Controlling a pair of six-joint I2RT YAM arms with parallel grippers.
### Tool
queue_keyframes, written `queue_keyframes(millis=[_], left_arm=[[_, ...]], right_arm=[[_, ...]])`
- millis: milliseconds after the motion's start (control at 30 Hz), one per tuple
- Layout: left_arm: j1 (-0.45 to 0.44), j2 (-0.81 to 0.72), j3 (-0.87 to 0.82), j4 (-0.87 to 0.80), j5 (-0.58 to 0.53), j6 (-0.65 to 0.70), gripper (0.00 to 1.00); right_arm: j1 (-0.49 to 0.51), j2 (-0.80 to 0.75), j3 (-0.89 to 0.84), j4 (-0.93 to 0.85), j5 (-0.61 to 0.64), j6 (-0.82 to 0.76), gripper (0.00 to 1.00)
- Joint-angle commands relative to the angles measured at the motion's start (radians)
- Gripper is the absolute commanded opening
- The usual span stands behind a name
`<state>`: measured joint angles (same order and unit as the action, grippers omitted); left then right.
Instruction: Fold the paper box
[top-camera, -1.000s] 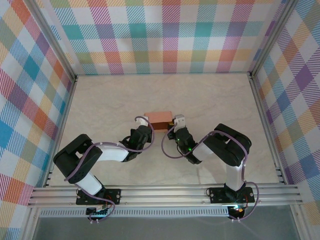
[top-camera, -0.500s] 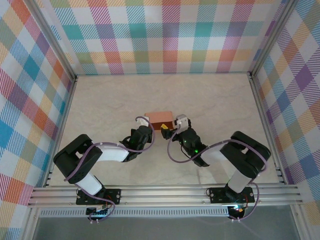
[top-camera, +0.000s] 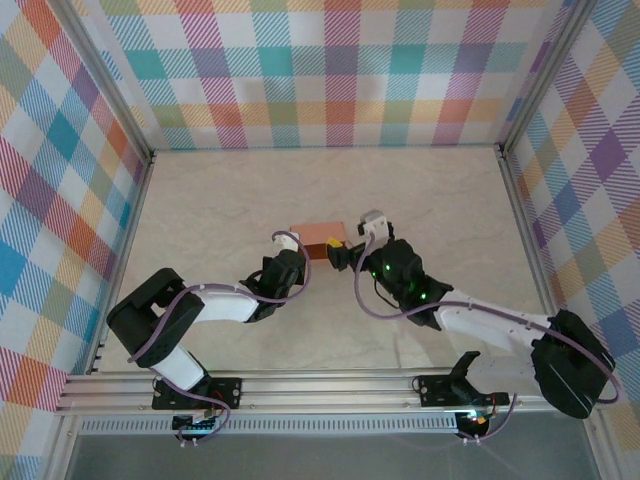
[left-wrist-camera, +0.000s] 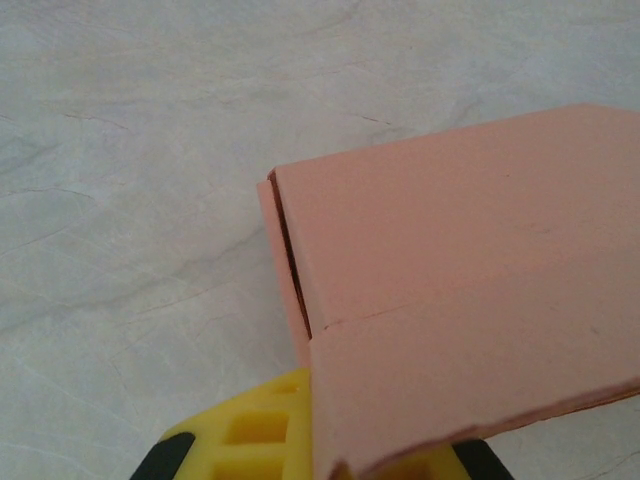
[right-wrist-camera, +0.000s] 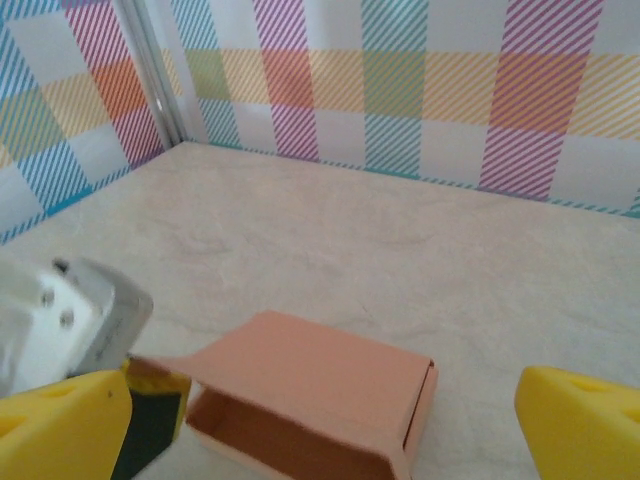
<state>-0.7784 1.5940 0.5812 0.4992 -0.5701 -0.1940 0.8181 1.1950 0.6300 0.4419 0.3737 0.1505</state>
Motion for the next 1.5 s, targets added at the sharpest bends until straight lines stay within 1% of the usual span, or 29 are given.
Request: queue_keyframes(millis=[0,100,167,233,267,300,333,367,400,467,500,533,600,633,700,800,867,933,1033,1067,1167,1267,1300,1333,1367,1433,1467], left_arm=[[-0.017,-0.009,0.012,-0.011,-0.008,-0.011,0.06],[-0.017,-0.015,0.006,-0.012,-0.006,-0.010,0.14],[-0.016,-0.020,0.005,-0.017,0.001,-0.010,0.19],[-0.019,-0.028,0.000,-0.030,-0.004,-0.023,0.25],[-0.021,-0.035,-0.005,-0.031,-0.003,-0.029,0.33],[-0.021,-0.043,-0.013,-0.032,0.003,-0.034,0.42],[-0.025,-0.050,-0.019,-0.032,0.006,-0.038,0.47],[-0.027,-0.057,-0.024,-0.033,0.014,-0.039,0.56],[-0.028,-0.064,-0.023,-0.049,0.018,-0.044,0.58],[-0.034,-0.078,-0.023,-0.081,0.016,-0.044,0.68],[-0.036,-0.090,-0.027,-0.095,0.027,-0.043,0.77],[-0.039,-0.105,-0.034,-0.109,0.033,-0.038,0.82],[-0.048,-0.147,-0.056,-0.134,0.062,-0.035,0.98],[-0.057,-0.175,-0.076,-0.138,0.075,-0.027,1.00],[-0.081,-0.245,-0.122,-0.159,0.083,0.003,1.00],[-0.118,-0.398,-0.156,-0.278,0.058,0.017,1.00],[-0.118,-0.520,-0.169,-0.346,0.085,0.004,1.00],[-0.114,-0.629,-0.144,-0.449,0.078,-0.031,1.00],[-0.105,-0.699,-0.067,-0.584,0.071,-0.069,1.00],[-0.096,-0.704,-0.037,-0.622,0.063,-0.102,1.00],[-0.026,-0.672,0.051,-0.691,0.128,-0.169,1.00],[0.093,-0.574,0.120,-0.730,0.255,-0.255,0.99],[0.128,-0.536,0.132,-0.727,0.295,-0.288,0.93],[0.157,-0.495,0.146,-0.715,0.342,-0.308,0.91],[0.177,-0.461,0.159,-0.709,0.374,-0.320,0.88],[0.216,-0.374,0.198,-0.701,0.439,-0.342,0.79],[0.230,-0.335,0.220,-0.700,0.470,-0.347,0.77]], right_arm=[[-0.068,0.027,0.165,-0.362,0.043,0.200,0.97],[-0.143,0.108,0.281,-0.513,-0.042,0.324,0.96],[-0.184,0.171,0.336,-0.551,-0.106,0.365,0.96],[-0.203,0.229,0.375,-0.568,-0.142,0.379,0.96],[-0.206,0.257,0.393,-0.573,-0.151,0.376,0.95],[-0.208,0.283,0.410,-0.584,-0.157,0.374,0.96],[-0.208,0.307,0.421,-0.589,-0.161,0.376,0.96],[-0.209,0.326,0.430,-0.592,-0.170,0.377,0.95],[-0.209,0.343,0.433,-0.591,-0.177,0.379,0.95],[-0.211,0.365,0.429,-0.580,-0.186,0.386,0.95],[-0.211,0.374,0.423,-0.573,-0.190,0.388,0.95],[-0.212,0.381,0.417,-0.564,-0.193,0.391,0.95],[-0.217,0.394,0.406,-0.547,-0.205,0.401,0.95],[-0.221,0.403,0.403,-0.544,-0.211,0.411,0.95],[-0.228,0.420,0.404,-0.542,-0.230,0.419,0.96],[-0.231,0.445,0.404,-0.539,-0.238,0.422,0.96],[-0.231,0.458,0.395,-0.521,-0.242,0.420,0.96],[-0.231,0.467,0.374,-0.484,-0.251,0.407,0.96],[-0.233,0.481,0.350,-0.453,-0.266,0.380,0.98],[-0.232,0.487,0.345,-0.449,-0.272,0.365,1.00],[-0.232,0.497,0.341,-0.470,-0.263,0.360,1.00],[-0.232,0.498,0.313,-0.445,-0.261,0.359,1.00],[-0.232,0.500,0.306,-0.439,-0.263,0.357,1.00],[-0.233,0.501,0.306,-0.441,-0.262,0.354,1.00],[-0.232,0.502,0.307,-0.446,-0.261,0.349,1.00],[-0.232,0.505,0.309,-0.461,-0.247,0.335,1.00],[-0.232,0.507,0.309,-0.468,-0.240,0.331,1.00]])
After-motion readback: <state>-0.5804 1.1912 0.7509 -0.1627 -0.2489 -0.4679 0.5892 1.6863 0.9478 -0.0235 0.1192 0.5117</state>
